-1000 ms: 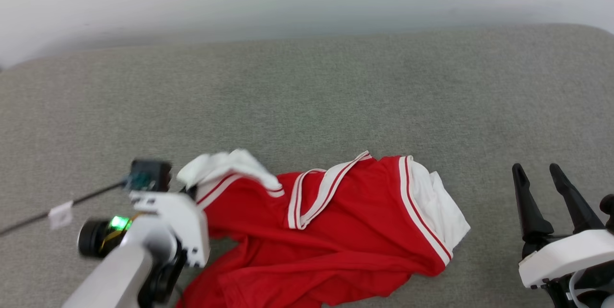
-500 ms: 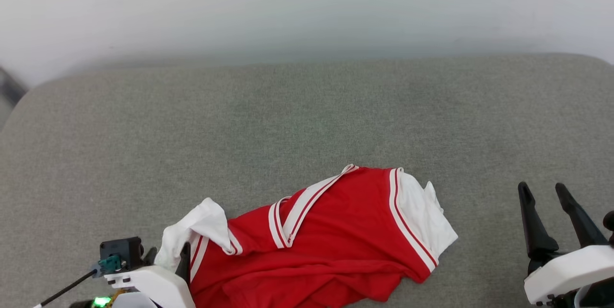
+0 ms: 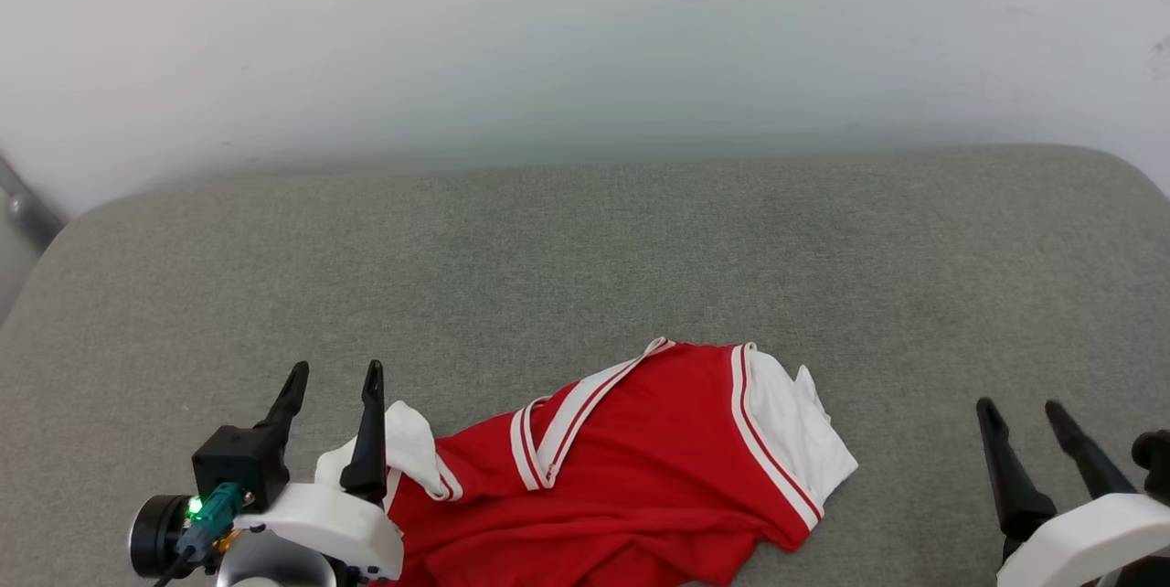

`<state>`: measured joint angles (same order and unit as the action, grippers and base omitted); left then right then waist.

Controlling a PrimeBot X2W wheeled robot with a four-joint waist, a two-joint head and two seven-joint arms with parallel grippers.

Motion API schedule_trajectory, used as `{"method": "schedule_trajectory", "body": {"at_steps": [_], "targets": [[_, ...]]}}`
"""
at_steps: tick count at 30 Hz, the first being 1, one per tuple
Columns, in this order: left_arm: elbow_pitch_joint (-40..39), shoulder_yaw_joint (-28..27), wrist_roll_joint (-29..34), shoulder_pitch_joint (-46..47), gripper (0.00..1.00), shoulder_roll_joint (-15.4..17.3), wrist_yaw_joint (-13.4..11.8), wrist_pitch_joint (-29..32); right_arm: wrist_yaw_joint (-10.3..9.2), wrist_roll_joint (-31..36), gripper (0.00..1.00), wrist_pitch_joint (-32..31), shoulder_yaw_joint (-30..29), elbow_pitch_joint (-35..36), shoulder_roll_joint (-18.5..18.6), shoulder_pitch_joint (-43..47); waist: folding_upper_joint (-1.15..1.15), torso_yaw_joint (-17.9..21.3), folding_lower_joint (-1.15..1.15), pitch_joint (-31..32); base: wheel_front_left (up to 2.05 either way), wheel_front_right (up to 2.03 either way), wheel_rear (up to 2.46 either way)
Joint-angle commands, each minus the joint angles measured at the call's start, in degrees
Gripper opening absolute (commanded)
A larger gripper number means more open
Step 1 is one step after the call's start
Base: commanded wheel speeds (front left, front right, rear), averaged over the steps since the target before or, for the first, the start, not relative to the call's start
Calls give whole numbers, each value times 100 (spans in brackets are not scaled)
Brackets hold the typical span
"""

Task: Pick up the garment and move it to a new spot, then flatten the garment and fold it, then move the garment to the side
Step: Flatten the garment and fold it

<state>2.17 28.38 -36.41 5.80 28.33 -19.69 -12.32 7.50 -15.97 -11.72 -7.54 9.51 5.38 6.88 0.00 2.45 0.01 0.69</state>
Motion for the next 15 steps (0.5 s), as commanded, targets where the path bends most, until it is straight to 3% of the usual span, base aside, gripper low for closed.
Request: {"method": "schedule_trajectory", "body": {"at_steps": [1,6,15], "targets": [[-88,5,63,40,100,-43,-51,-51,-2,-106,100,-226,-46,-123,6,67,0,-27,-1,-22,0,0,0],[-321,28,164,148,100,-99,-136,-76,-1,-485,100,-1343,-38,-506,353,-308,0,-225,-1,-254,0,0,0],[-414,144,345,546,100,-332,-80,-153,-1,-1053,100,-3579,590,-960,941,-1649,0,-772,-1,-971,0,0,0]]}}
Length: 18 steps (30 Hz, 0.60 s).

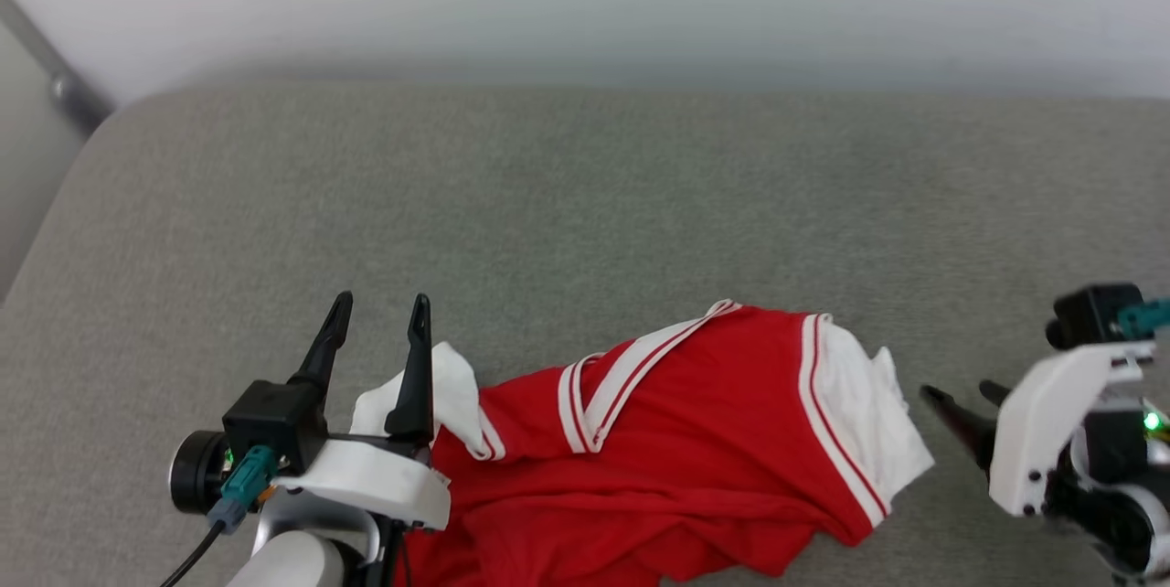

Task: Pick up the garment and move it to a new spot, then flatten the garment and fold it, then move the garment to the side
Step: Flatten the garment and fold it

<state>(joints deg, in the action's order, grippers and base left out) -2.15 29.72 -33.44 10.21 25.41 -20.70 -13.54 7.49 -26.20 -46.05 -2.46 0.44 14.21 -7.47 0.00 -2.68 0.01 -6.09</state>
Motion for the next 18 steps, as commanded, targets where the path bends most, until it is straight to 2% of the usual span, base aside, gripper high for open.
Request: {"method": "schedule_trajectory", "body": {"at_steps": [1,7,15,16,17,18], "targets": [[23,25,64,170,100,-72,50,-44,-1,-31,100,-278,127,-93,116,-382,0,-328,-1,-389,0,0,0],[167,45,117,418,100,-241,148,-96,-1,-17,100,-902,418,-711,312,-1017,0,-592,-1,-750,0,0,0],[335,-16,149,443,100,-340,205,-132,-2,-88,100,-1360,486,-1709,258,-948,0,-675,-1,-867,0,0,0],[353,-37,145,436,100,-338,216,-138,-4,-126,81,-1353,486,-1812,229,-932,0,-665,-1,-868,0,0,0],[367,-52,143,425,100,-335,227,-143,-4,-129,35,-1350,502,-1890,219,-921,0,-652,-1,-867,0,0,0],[387,-55,142,414,100,-327,232,-142,-4,-148,0,-1292,529,-1921,210,-934,0,-636,-1,-865,0,0,0]]}}
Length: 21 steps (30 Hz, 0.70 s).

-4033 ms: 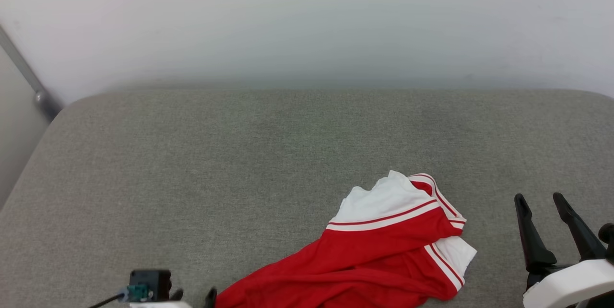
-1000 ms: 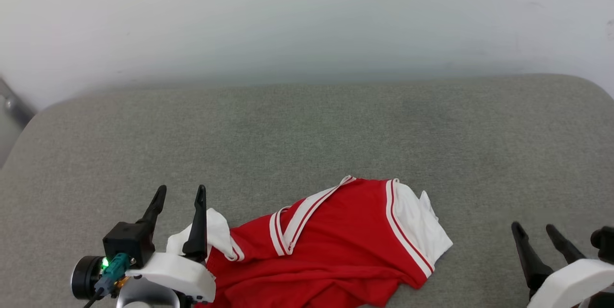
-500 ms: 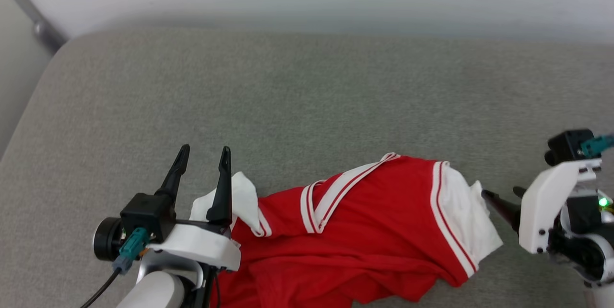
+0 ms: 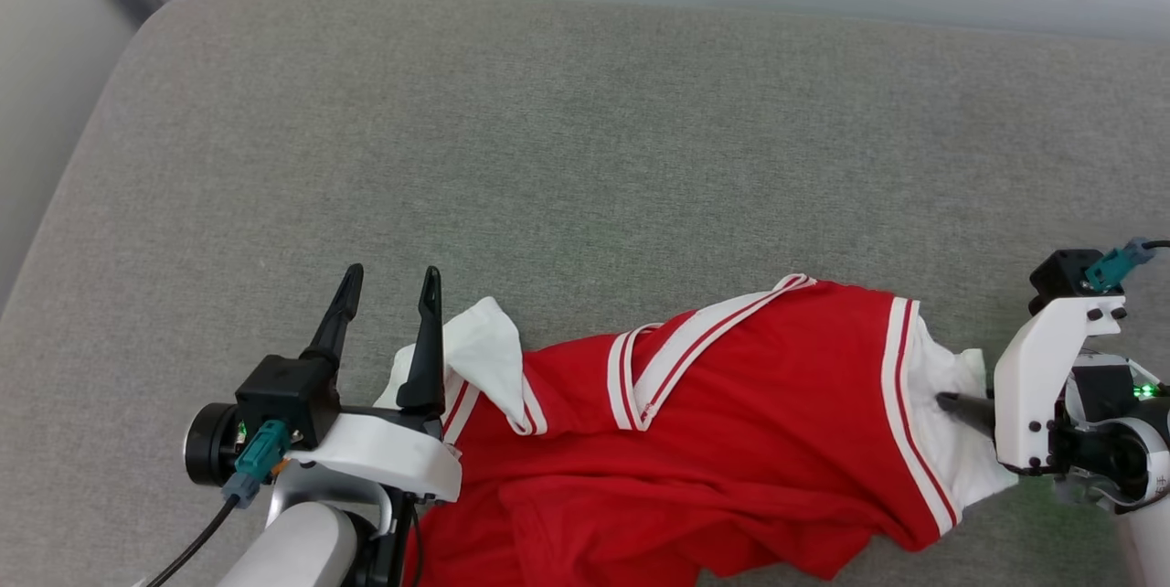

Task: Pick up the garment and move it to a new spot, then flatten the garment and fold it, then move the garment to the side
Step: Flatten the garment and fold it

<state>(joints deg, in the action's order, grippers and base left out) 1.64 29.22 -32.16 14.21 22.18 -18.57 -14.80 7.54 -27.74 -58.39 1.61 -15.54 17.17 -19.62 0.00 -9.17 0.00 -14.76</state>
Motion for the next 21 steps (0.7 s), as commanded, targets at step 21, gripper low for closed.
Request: {"method": "schedule_trajectory", "body": {"at_steps": [21], "targets": [[823,604,-1271,1438,100,1302,1930,3792,-6,-46,0,1111,-95,1428,36,752,0,1032,0,216,0,0,0]]}}
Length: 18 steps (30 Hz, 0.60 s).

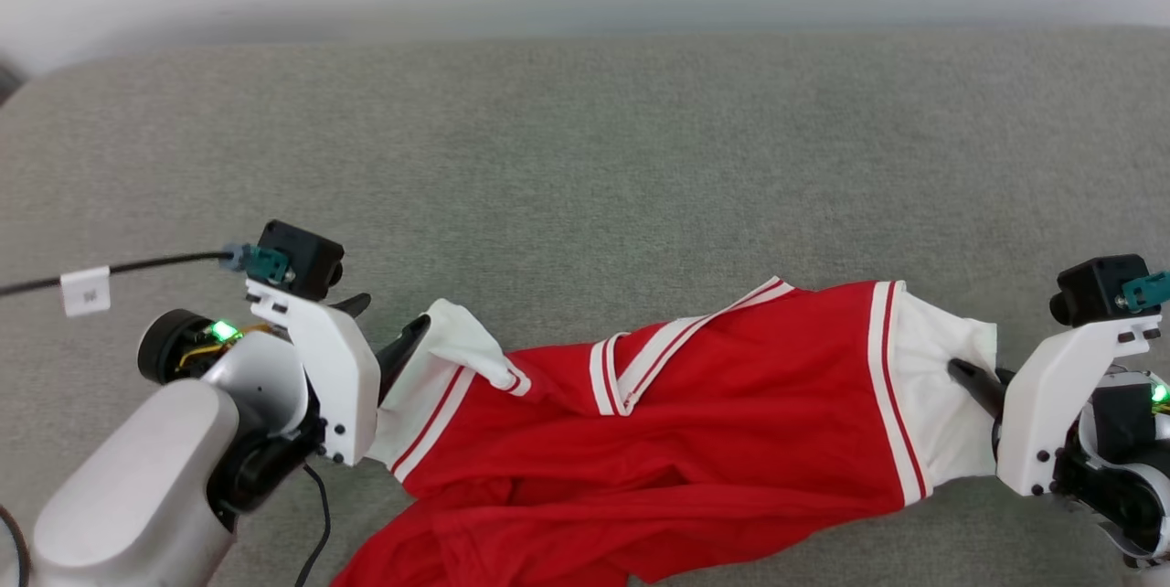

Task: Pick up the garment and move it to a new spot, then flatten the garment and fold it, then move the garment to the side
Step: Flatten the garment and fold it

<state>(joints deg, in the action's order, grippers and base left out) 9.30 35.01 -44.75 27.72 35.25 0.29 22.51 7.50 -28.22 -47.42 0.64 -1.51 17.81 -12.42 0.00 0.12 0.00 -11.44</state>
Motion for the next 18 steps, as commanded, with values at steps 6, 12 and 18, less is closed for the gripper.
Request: {"method": "schedule_trajectory", "body": {"at_steps": [6,12,18], "targets": [[799,249,-310,535,100,-179,441,688,-2,-40,0,69,59,89,-131,25,0,310,0,-379,0,0,0],[1596,748,-446,578,100,-410,559,1554,-2,-94,0,143,91,-2,-152,-18,0,412,0,-475,0,0,0],[1982,991,-548,544,0,-732,539,1963,-2,-126,0,223,77,-47,-104,-64,0,414,0,-483,0,0,0]]}}
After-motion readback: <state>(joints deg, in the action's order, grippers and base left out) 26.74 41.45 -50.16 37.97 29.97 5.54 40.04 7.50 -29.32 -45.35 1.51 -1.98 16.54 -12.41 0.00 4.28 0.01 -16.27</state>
